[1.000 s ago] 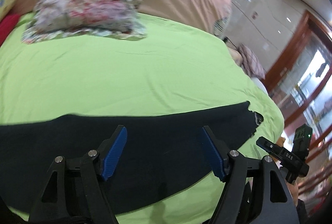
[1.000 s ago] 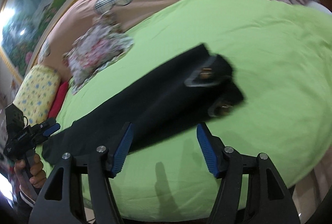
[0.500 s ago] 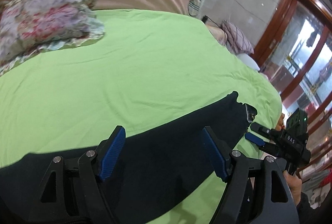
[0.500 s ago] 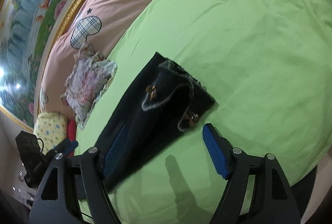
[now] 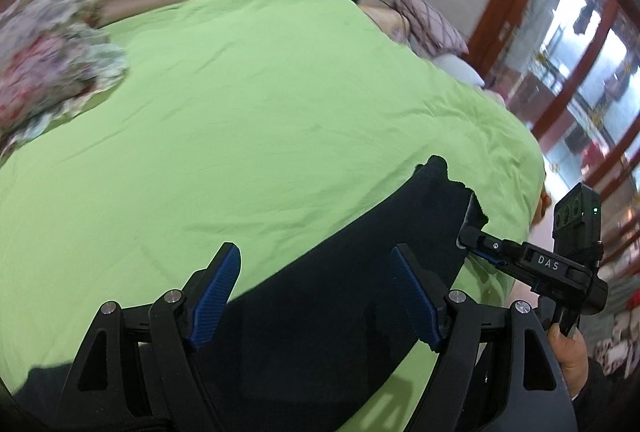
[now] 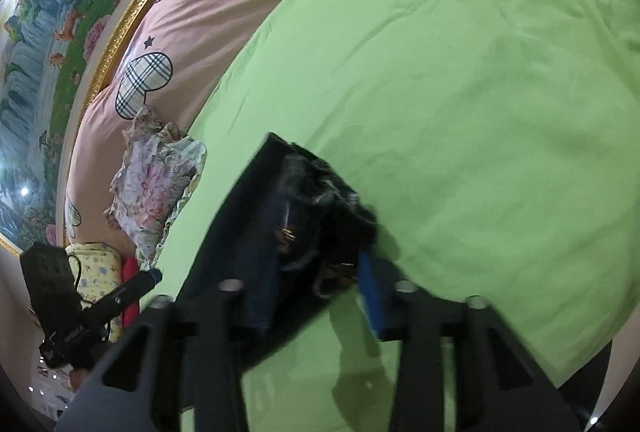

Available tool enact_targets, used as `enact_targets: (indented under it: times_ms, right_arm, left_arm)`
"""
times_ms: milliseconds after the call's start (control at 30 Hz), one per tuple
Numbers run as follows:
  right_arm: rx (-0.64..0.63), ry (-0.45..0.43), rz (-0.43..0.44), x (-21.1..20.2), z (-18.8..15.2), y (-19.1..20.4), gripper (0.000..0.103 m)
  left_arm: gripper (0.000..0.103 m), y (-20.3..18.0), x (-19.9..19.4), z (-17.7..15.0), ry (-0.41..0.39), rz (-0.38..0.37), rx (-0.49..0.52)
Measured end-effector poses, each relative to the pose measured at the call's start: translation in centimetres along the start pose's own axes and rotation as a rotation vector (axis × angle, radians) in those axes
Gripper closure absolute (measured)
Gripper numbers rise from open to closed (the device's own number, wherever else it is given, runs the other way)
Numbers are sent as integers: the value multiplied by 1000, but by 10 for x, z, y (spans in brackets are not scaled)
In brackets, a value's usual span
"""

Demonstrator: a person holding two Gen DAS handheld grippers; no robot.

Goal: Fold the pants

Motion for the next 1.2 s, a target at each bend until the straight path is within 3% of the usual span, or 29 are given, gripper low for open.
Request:
enact_targets:
  times_ms: [200,367,567,667,700,733,833,1000,1200]
  right_arm:
    - [-17,9,67,-9,-4,-11,87]
    - [0,22,111,-6,-2,-13,87]
    - [25,20,108,-8,1,-11,78]
    - [25,15,105,-3,0,-11,79]
    - [16,13,111,-3,0,-10,79]
    - [9,14,116,-2,0,-10,79]
    - [-15,16,121,-2,-1,-9,84]
    - [-35,10,155,-9,1,0,87]
    - [-120,-13,251,-27,5,40,88]
  left_arm:
    - [25,-18,42,21,98,-125,69]
    - [25,-32,92,35,229,-238,91]
    - [30,-42,114,46,256,-325,99]
    - [55,-47,118,47,271,-363,122]
    - [68,-49,118,48,275,-377,126]
    - [79,-52,118,48,273,-395,132]
    - [89,-58,112,46,251,-415,156]
    - [92,-57,89,51,189,-461,129]
    - [92,-54,46,59,92,-493,128]
Point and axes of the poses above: each gripper's, at about its wrist camera, not at the fingertips, and x roughly the way its jaws point, y to its left, z to its top, the point moved 5 cm from there along x, roughly the way its jaws point, and after that the axes turned 7 degrees about x, right-handed, at the moved point
